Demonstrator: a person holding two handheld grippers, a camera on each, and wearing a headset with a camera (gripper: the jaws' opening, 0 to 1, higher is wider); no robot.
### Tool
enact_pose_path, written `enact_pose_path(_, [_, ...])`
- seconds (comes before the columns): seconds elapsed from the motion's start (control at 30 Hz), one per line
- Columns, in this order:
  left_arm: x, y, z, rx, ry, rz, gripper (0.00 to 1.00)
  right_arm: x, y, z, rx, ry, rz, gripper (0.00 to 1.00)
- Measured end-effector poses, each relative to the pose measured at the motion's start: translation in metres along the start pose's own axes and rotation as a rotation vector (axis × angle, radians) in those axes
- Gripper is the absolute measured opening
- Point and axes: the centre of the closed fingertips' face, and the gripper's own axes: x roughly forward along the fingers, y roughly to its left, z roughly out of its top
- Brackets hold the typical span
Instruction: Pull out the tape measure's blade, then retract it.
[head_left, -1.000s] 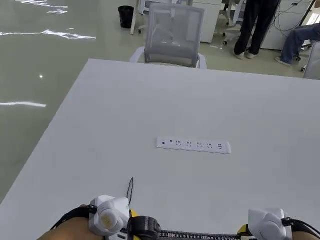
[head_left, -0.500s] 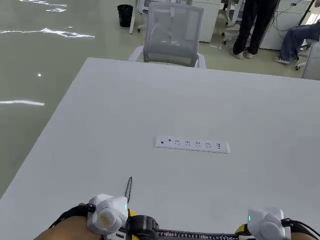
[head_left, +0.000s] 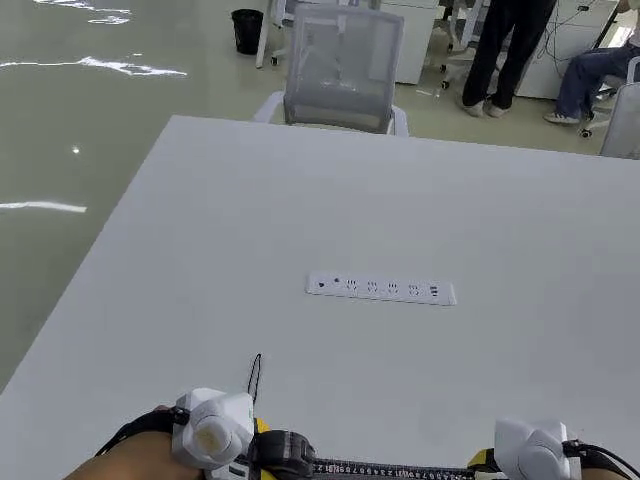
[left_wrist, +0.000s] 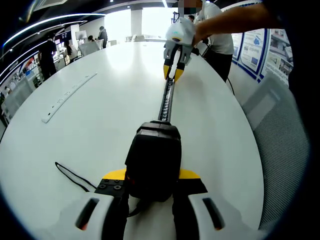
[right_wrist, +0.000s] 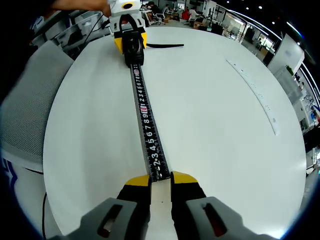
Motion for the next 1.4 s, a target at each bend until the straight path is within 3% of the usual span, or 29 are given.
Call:
enact_pose_path(0.13, [0.000, 0.000, 0.000, 0.003, 0.002, 0.001, 0.29, -0.001, -0.003, 0.002, -0.086, 0.003, -0.041, 0.16])
enact_pose_path(0.27, [0.000, 0.000, 0.000, 0.006, 0.005, -0.002, 0.29, -0.003, -0.002, 0.004, -0.098, 0.020, -0.053, 0.21])
enact_pose_path(0.4, [0.000, 0.000, 0.000, 0.007, 0.008, 0.002, 0.29, -0.003, -0.002, 0.007, -0.068, 0.005, -0.058, 0.47])
enact_pose_path(0.5, [0.000, 0.000, 0.000, 0.006, 0.009, 0.003, 0.29, -0.006, -0.003, 0.006, -0.066, 0.004, -0.071, 0.55])
enact_pose_path(0.6, [0.000, 0.000, 0.000, 0.007, 0.010, 0.001, 0.29, -0.010, -0.011, 0.004, 0.003, -0.012, -0.114, 0.64])
enact_pose_path(0.63, [0.000, 0.000, 0.000, 0.008, 0.010, 0.000, 0.29, -0.011, -0.013, 0.003, 0.055, -0.020, -0.119, 0.68])
enact_pose_path(0.7, [0.000, 0.000, 0.000, 0.008, 0.012, -0.001, 0.29, -0.014, -0.019, 0.002, 0.081, -0.024, -0.150, 0.84])
enact_pose_path(0.83, [0.000, 0.000, 0.000, -0.001, 0.012, -0.001, 0.29, -0.017, -0.028, -0.004, 0.157, -0.023, -0.191, 1.00])
enact_pose_path(1.03, [0.000, -0.001, 0.000, 0.002, 0.023, 0.003, 0.30, -0.022, -0.028, -0.013, 0.183, -0.029, -0.221, 1.00])
enact_pose_path(1.3, [0.001, 0.000, 0.000, 0.022, 0.034, 0.004, 0.31, -0.025, -0.018, -0.024, 0.214, -0.030, -0.224, 0.99])
enact_pose_path(1.33, [0.001, 0.000, -0.001, 0.027, 0.046, 0.013, 0.32, -0.026, -0.017, -0.024, 0.231, -0.037, -0.223, 0.99])
enact_pose_path(1.4, [-0.001, 0.001, 0.003, 0.003, 0.026, 0.023, 0.43, -0.028, -0.014, -0.021, 0.268, -0.062, -0.225, 0.98])
